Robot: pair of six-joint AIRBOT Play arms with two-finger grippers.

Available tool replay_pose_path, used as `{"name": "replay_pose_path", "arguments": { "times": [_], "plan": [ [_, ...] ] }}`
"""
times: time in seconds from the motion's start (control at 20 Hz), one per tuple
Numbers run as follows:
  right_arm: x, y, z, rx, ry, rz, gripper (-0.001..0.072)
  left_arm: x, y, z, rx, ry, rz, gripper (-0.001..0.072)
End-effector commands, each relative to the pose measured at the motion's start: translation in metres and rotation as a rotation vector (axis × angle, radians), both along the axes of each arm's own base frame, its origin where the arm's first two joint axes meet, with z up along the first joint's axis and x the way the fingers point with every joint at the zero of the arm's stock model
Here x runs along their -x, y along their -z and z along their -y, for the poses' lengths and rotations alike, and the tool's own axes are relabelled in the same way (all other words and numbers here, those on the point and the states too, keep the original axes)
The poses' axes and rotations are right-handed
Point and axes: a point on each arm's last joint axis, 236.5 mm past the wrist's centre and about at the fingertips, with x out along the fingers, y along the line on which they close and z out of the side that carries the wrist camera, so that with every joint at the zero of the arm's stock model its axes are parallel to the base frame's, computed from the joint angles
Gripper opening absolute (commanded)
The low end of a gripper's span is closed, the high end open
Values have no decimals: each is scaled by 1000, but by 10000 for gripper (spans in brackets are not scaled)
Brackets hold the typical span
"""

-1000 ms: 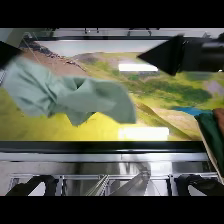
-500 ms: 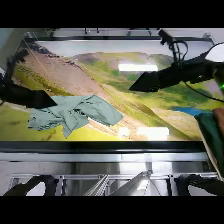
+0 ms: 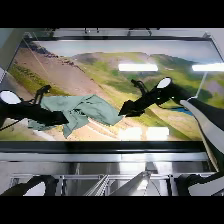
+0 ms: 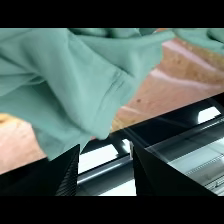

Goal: Fold the shirts.

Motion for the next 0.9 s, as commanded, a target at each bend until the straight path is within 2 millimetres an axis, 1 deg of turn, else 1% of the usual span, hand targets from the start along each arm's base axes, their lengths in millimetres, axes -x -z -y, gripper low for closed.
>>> {"name": "replay_pose_path", "arguments": {
  "times": [0.0, 0.1, 0.2, 0.25, 0.3, 0.35, 0.4, 0.5, 0.55, 0.6, 0.65, 0.75, 0.85],
  "plan": [
    [14, 26, -35, -83, 7, -105, 585, -8, 43, 19, -26, 48, -41, 343],
    [9, 28, -49, -131, 53, -134, 585, -16, 55, 28, -40, 97, -64, 343],
    [0, 32, -55, -144, 97, -120, 583, -26, 63, 38, -37, 128, -86, 343],
    [-7, 31, -58, -163, 122, -107, 577, -29, 66, 41, -34, 140, -102, 343],
    [-15, 27, -62, -187, 149, -93, 498, -32, 69, 43, -30, 146, -121, 343],
    [-21, 21, -66, -222, 165, -77, 281, -33, 71, 45, -25, 148, -142, 343],
    [-27, 12, -70, -265, 182, -62, 87, -34, 72, 46, -19, 156, -161, 343],
    [-37, -2, -76, -332, 215, -42, 80, -36, 71, 47, -13, 169, -179, 337],
    [-38, -4, -77, -340, 220, -42, 24, -38, 68, 47, -13, 171, -167, 164],
    [-38, -4, -77, -340, 220, -41, 21, -41, 63, 47, -11, 181, -145, 10],
    [-38, -4, -77, -341, 217, -42, 21, -45, 58, 47, -16, 178, -115, 23],
    [-36, -5, -77, -345, 212, -46, 21, -53, 45, 47, -20, 170, -60, 23],
    [-34, -13, -77, -360, 198, -46, 20, -60, 21, 49, -15, 174, 14, 23]
  ]
}}
